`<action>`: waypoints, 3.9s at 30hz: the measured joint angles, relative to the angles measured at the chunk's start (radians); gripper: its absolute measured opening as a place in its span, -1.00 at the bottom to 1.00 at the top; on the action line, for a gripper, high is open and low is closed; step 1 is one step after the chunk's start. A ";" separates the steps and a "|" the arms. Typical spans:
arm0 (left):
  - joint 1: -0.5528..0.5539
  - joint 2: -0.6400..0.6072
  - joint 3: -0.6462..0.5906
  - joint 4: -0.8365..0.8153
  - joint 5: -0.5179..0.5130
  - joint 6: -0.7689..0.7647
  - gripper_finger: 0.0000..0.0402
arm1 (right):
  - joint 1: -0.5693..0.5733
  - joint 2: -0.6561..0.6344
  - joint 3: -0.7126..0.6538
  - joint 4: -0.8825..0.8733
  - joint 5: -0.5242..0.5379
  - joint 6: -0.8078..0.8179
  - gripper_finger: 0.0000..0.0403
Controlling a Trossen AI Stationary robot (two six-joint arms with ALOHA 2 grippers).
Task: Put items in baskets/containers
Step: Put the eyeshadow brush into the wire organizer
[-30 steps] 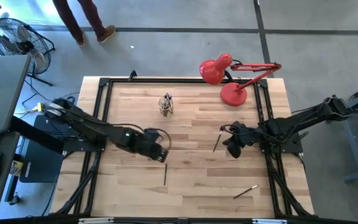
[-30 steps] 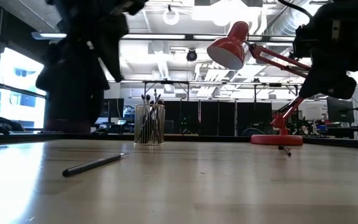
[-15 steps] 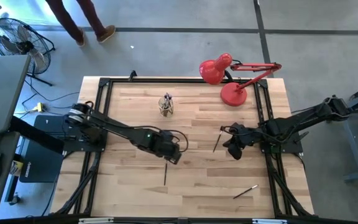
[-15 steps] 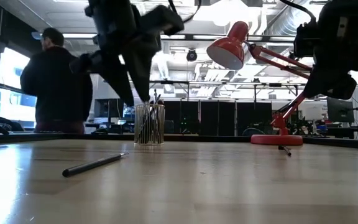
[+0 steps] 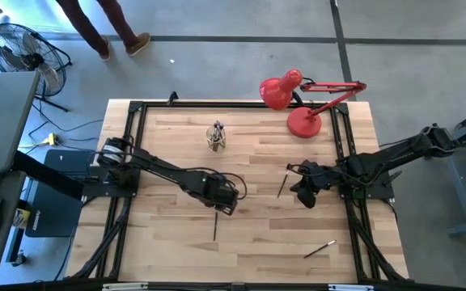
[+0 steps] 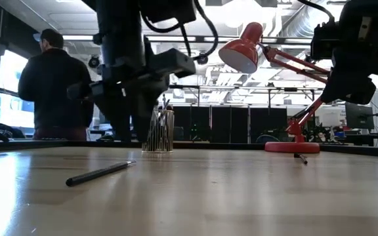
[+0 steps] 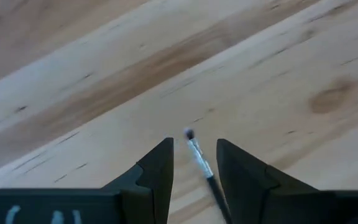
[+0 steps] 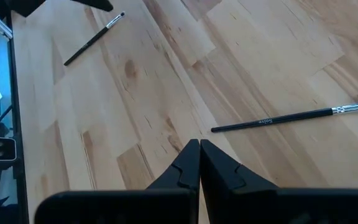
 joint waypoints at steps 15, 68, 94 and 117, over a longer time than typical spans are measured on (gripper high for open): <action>0.018 0.077 0.002 0.030 0.037 -0.029 -0.40 | 0.000 0.000 0.002 0.000 -0.011 -0.008 -0.99; 0.070 -0.361 0.000 -0.100 -0.451 0.273 -1.00 | 0.000 0.001 0.001 0.028 0.088 -0.029 -0.99; 0.838 -0.697 -0.365 0.631 0.217 1.109 -1.00 | -0.003 0.002 0.000 0.169 0.419 0.173 -1.00; 1.032 -0.477 -0.402 0.774 0.732 1.408 -1.00 | -0.003 0.002 0.002 0.359 0.591 0.258 -1.00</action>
